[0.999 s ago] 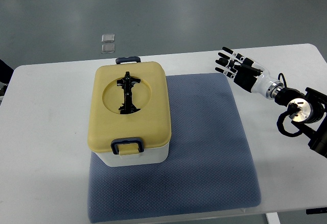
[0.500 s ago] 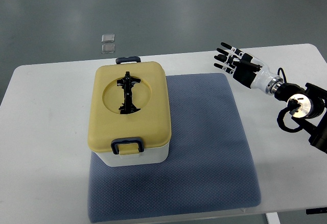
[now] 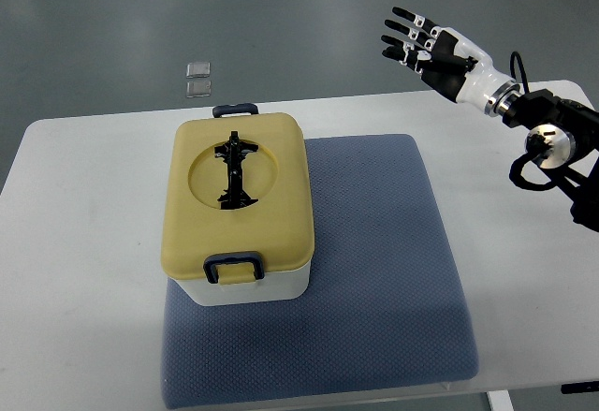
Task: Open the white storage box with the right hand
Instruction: 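Raise the right hand and swing it toward the yellow-lidded box, then move the right hand over the box lid and lower it toward the black handle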
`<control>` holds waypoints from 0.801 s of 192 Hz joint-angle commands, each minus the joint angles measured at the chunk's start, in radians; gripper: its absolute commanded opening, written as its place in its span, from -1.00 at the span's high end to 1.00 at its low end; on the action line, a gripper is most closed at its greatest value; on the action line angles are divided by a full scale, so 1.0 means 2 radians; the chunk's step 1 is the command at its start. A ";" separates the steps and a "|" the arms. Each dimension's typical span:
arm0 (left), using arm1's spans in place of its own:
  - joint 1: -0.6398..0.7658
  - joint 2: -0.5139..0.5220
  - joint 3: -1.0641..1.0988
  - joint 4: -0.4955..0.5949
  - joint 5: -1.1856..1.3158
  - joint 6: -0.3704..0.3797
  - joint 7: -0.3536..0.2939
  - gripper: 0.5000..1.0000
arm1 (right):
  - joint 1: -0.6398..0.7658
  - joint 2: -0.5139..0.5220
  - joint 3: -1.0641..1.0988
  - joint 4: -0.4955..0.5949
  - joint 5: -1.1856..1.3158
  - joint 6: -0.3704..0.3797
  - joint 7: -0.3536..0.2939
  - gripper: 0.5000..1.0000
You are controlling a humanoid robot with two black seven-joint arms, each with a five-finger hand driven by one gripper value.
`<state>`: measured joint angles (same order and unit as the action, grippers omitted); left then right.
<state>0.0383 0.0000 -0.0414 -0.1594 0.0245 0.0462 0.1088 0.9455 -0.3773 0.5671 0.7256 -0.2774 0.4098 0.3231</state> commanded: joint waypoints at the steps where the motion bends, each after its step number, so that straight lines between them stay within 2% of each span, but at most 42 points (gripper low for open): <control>1: 0.000 0.000 0.000 0.000 0.000 0.000 0.000 -1.00 | 0.027 -0.015 0.003 0.000 -0.087 0.001 0.030 -0.73; 18: 0.000 0.000 0.000 0.000 0.000 0.000 0.000 -1.00 | 0.046 -0.020 0.003 0.015 -0.133 0.001 0.032 -0.73; 44: 0.000 0.000 0.000 0.000 0.000 0.000 0.000 -1.00 | 0.066 -0.031 0.003 0.088 -0.203 0.002 0.033 -0.73; 68: 0.000 0.000 0.000 0.000 0.000 0.000 0.000 -1.00 | 0.099 -0.032 -0.003 0.136 -0.346 0.002 0.041 -0.73; 98: 0.000 0.000 0.000 0.000 0.000 0.001 0.000 -1.00 | 0.148 -0.020 -0.015 0.142 -0.501 0.003 0.097 -0.73; 130: 0.000 0.000 0.000 0.000 0.000 0.001 0.000 -1.00 | 0.247 -0.007 -0.111 0.143 -0.545 0.002 0.142 -0.73; 154: 0.000 0.000 0.000 0.000 0.000 0.001 0.000 -1.00 | 0.312 0.015 -0.194 0.144 -0.568 -0.001 0.144 -0.72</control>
<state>0.0383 0.0000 -0.0414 -0.1596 0.0245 0.0469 0.1091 1.4624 -0.3825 0.3123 1.0126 -1.3713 0.4145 0.6015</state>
